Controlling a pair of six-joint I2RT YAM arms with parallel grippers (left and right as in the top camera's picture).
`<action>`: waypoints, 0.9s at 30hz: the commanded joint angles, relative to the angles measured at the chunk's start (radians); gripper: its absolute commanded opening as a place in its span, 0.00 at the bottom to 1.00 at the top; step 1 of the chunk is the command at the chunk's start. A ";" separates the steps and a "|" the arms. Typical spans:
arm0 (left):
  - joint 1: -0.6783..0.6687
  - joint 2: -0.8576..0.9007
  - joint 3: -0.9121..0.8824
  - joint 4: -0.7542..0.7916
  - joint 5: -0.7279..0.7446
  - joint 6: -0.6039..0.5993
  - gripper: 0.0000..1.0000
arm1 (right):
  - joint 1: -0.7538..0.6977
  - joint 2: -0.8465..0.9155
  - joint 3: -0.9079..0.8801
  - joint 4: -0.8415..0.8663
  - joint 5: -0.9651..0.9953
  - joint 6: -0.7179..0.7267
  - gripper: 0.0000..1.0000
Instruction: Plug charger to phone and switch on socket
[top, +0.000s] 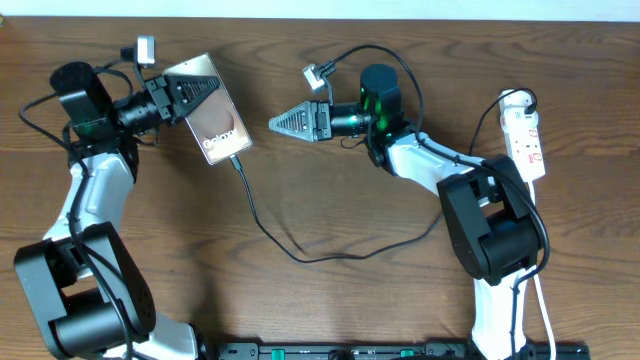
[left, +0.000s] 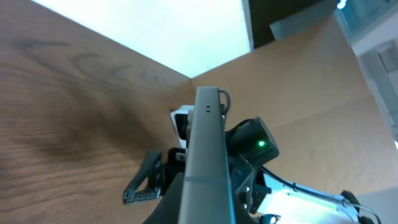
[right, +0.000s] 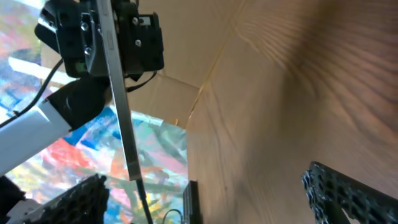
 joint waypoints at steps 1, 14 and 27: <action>0.005 0.005 0.006 -0.016 -0.025 0.017 0.07 | -0.013 -0.005 0.013 -0.074 0.009 -0.128 0.99; 0.004 0.005 0.006 -0.198 -0.056 0.163 0.07 | -0.011 -0.005 0.320 -1.086 0.415 -0.625 0.99; 0.004 0.005 0.006 -0.653 -0.387 0.396 0.07 | 0.022 -0.005 0.592 -1.576 1.004 -0.546 0.99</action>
